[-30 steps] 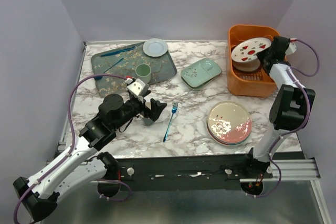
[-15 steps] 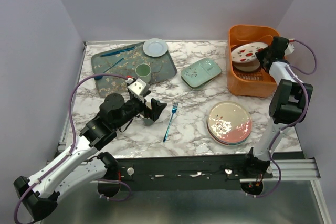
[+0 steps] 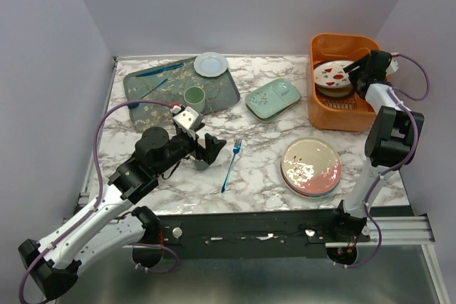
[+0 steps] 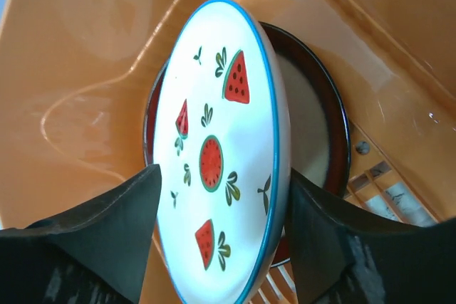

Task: Place the mixed dishes into the plastic bin
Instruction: Place the plate in the plastic bin.

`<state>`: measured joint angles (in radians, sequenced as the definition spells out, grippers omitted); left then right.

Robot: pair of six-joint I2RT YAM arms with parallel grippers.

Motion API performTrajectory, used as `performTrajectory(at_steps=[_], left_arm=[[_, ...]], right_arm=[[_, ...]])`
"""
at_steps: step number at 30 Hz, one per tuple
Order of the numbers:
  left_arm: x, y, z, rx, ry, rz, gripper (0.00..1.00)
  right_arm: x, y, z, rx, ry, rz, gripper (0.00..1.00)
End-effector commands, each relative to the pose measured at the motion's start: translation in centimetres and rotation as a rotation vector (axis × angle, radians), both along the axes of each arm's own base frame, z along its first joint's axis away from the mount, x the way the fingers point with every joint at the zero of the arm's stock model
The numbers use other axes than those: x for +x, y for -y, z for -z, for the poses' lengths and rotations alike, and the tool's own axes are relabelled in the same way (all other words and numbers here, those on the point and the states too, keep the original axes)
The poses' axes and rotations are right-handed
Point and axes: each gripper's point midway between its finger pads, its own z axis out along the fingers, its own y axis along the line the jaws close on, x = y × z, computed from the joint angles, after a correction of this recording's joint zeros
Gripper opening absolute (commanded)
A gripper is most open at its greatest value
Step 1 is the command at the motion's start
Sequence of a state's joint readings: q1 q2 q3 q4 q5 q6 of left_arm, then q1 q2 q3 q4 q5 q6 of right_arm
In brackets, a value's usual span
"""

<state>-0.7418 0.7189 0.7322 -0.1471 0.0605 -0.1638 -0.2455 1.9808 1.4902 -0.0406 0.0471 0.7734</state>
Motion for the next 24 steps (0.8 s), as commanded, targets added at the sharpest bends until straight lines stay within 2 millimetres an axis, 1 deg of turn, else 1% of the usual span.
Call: performTrajectory(at_steps=[1,3,4,6,8,10,11,17,19,20,22,24], left_arm=[[-0.1,-0.2,0.1,0.009,0.011,0.000,0.99],[-0.2,-0.1,0.1,0.008,0.011,0.003,0.99],[-0.2,-0.1,0.0,0.004,0.013,0.003,0.99],[-0.2,-0.1,0.1,0.006,0.011,0.003,0.99],[-0.2,-0.1,0.2,0.008,0.011,0.005,0.99],[-0.2,-0.1,0.1,0.006,0.013,0.003,0.99],[-0.2,-0.1,0.1,0.006,0.013,0.003,0.99],[-0.1,-0.1,0.2,0.012,0.012,0.002,0.99],[-0.1,-0.1,0.3,0.014,0.010,0.002,0.99],[-0.1,-0.1,0.2,0.012,0.012,0.002,0.99],[-0.1,0.0,0.3,0.015,0.009,0.004,0.99],[-0.1,0.0,0.4,0.015,0.008,0.005,0.99]], right_arm=[[0.5,0.2,0.1,-0.024,-0.012,-0.030,0.78],[0.6,0.2,0.3,-0.028,-0.027,-0.038,0.79],[0.4,0.2,1.2,-0.025,-0.062,-0.040,0.81],[0.6,0.4,1.1,-0.034,-0.071,-0.039,0.83],[0.5,0.4,1.9,-0.037,-0.096,-0.048,0.85],[0.5,0.5,2.1,-0.041,-0.113,-0.052,0.88],[0.6,0.5,2.6,-0.040,-0.124,-0.055,0.88],[0.7,0.8,3.8,-0.052,-0.172,-0.061,0.91],[0.6,0.8,4.2,-0.057,-0.191,-0.063,0.95],[0.7,1.1,4.0,-0.065,-0.191,-0.055,0.95],[0.5,1.3,4.0,-0.072,-0.206,-0.052,1.00],[0.5,1.5,3.5,-0.085,-0.209,-0.046,1.00]])
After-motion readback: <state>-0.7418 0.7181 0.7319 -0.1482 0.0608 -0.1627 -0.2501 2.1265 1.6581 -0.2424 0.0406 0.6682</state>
